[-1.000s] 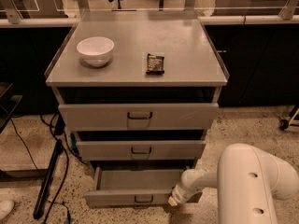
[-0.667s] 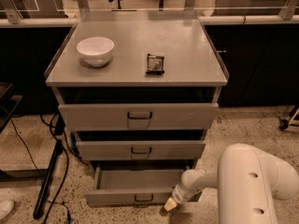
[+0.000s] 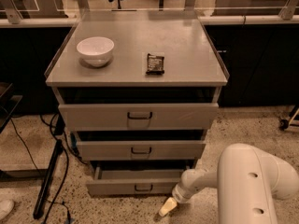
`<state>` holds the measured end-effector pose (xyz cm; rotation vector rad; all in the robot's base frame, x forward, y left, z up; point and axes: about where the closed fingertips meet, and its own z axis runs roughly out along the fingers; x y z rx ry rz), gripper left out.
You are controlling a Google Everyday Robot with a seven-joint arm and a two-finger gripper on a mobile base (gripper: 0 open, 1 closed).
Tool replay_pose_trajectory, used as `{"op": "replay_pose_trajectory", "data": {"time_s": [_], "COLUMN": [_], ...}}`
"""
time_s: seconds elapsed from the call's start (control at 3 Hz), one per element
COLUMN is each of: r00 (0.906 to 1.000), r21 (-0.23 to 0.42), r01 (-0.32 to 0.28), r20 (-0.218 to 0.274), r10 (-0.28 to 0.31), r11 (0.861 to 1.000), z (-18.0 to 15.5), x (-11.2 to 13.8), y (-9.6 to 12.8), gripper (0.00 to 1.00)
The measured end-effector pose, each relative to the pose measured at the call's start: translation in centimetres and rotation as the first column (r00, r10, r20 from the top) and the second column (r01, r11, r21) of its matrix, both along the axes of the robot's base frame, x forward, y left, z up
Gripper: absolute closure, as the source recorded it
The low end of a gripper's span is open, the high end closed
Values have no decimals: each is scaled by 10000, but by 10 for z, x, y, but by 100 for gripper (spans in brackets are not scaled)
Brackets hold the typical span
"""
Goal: Close bottom drawer
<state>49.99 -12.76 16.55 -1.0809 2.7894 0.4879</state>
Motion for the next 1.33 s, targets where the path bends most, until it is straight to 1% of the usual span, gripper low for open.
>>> {"op": "replay_pose_trajectory", "data": {"time_s": [0.33, 0.67, 1.0, 1.33], "r00": [10000, 10000, 9998, 9981], "r21": [0, 0, 58, 119], "r01": [0, 0, -50, -100], "r20": [-1, -1, 179, 604], "r10": [0, 0, 49, 93], "r11": [10000, 10000, 10000, 9999], "z": [0, 0, 0, 1], "x": [0, 0, 9, 27], "y": [0, 0, 2, 5], "gripper": [18, 41, 64, 88]}}
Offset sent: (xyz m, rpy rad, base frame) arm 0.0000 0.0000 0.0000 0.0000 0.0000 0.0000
